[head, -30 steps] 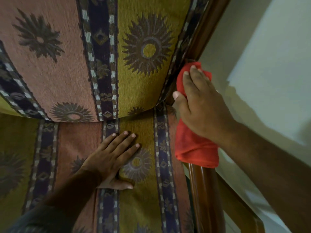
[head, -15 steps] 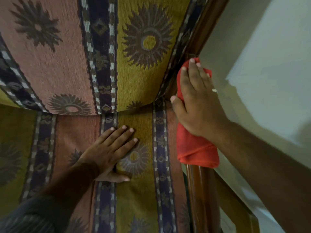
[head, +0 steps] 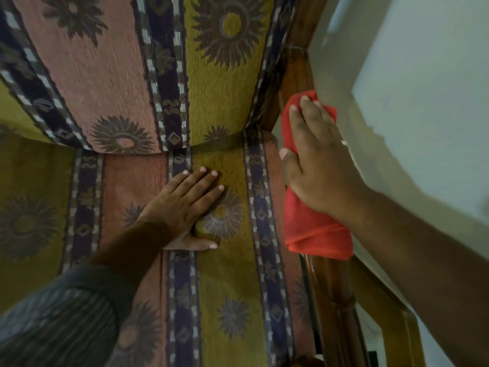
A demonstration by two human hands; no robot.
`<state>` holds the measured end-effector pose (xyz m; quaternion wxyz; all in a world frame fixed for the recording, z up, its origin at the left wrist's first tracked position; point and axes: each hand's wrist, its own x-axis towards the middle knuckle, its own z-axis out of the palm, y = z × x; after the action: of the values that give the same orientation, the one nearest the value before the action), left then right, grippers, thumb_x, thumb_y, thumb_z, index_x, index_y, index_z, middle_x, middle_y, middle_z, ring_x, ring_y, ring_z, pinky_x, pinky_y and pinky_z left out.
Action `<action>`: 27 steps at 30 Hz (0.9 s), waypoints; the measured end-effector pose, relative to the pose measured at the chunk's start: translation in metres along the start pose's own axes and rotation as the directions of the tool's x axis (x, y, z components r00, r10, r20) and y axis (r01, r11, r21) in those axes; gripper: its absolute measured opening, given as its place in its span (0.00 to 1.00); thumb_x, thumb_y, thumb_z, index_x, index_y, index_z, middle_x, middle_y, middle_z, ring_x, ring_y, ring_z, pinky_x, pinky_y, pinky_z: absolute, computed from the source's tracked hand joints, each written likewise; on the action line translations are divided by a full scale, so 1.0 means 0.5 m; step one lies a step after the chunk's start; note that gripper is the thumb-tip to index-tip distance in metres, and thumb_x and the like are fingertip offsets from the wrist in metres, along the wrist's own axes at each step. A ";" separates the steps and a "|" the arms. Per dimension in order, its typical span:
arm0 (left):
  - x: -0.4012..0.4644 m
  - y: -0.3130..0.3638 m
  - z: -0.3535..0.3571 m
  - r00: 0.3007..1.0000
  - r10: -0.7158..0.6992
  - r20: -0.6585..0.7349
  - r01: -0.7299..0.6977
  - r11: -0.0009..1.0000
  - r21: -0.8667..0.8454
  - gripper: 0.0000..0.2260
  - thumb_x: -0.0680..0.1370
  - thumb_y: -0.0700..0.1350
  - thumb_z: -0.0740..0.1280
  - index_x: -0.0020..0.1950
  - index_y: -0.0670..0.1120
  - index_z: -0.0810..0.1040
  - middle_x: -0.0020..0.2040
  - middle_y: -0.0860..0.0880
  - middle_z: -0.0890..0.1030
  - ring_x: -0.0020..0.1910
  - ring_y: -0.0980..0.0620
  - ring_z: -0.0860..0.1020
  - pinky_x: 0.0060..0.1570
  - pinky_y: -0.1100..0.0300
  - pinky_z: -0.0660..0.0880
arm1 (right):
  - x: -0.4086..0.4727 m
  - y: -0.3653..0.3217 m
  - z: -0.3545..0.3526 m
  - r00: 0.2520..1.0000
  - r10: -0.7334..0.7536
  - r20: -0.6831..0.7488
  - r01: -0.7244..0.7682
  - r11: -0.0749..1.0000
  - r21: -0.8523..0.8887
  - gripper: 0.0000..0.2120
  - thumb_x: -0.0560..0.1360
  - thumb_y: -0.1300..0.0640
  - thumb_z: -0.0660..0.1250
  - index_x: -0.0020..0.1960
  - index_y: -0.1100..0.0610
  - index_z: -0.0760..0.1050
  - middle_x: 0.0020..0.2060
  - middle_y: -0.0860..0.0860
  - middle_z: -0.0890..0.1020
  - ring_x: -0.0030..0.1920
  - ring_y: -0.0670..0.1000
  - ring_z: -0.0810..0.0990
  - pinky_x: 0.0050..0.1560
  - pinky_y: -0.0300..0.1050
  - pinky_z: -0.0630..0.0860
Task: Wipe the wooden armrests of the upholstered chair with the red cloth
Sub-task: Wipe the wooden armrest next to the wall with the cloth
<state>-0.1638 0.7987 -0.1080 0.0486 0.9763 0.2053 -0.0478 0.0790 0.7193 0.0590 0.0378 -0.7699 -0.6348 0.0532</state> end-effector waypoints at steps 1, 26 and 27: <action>0.000 0.000 0.001 1.000 0.004 -0.013 -0.004 1.000 -0.001 0.52 0.69 0.80 0.49 0.80 0.44 0.55 0.80 0.39 0.58 0.79 0.37 0.56 0.75 0.38 0.56 | 0.001 0.000 0.001 1.000 0.014 0.002 -0.014 1.000 0.002 0.32 0.82 0.51 0.56 0.80 0.60 0.49 0.81 0.59 0.49 0.81 0.59 0.46 0.80 0.56 0.47; -0.005 0.009 0.002 0.999 0.014 -0.041 -0.012 0.999 0.039 0.52 0.70 0.80 0.43 0.81 0.44 0.49 0.81 0.39 0.52 0.80 0.38 0.50 0.78 0.42 0.48 | -0.019 0.002 0.021 0.998 0.039 -0.040 -0.041 0.998 -0.040 0.32 0.82 0.49 0.55 0.81 0.60 0.48 0.81 0.59 0.48 0.81 0.59 0.47 0.79 0.59 0.52; -0.007 0.011 -0.003 1.000 0.011 -0.025 -0.010 0.999 0.044 0.52 0.70 0.80 0.43 0.81 0.43 0.48 0.81 0.39 0.51 0.80 0.38 0.49 0.78 0.42 0.48 | -0.022 0.001 0.022 0.998 0.046 -0.046 -0.047 0.999 -0.025 0.32 0.82 0.50 0.55 0.81 0.60 0.48 0.81 0.59 0.49 0.81 0.59 0.47 0.80 0.58 0.52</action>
<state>-0.1644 0.7924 -0.1056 0.0250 0.9788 0.1995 -0.0398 0.0758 0.7085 0.0484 0.0409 -0.7860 -0.6163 0.0284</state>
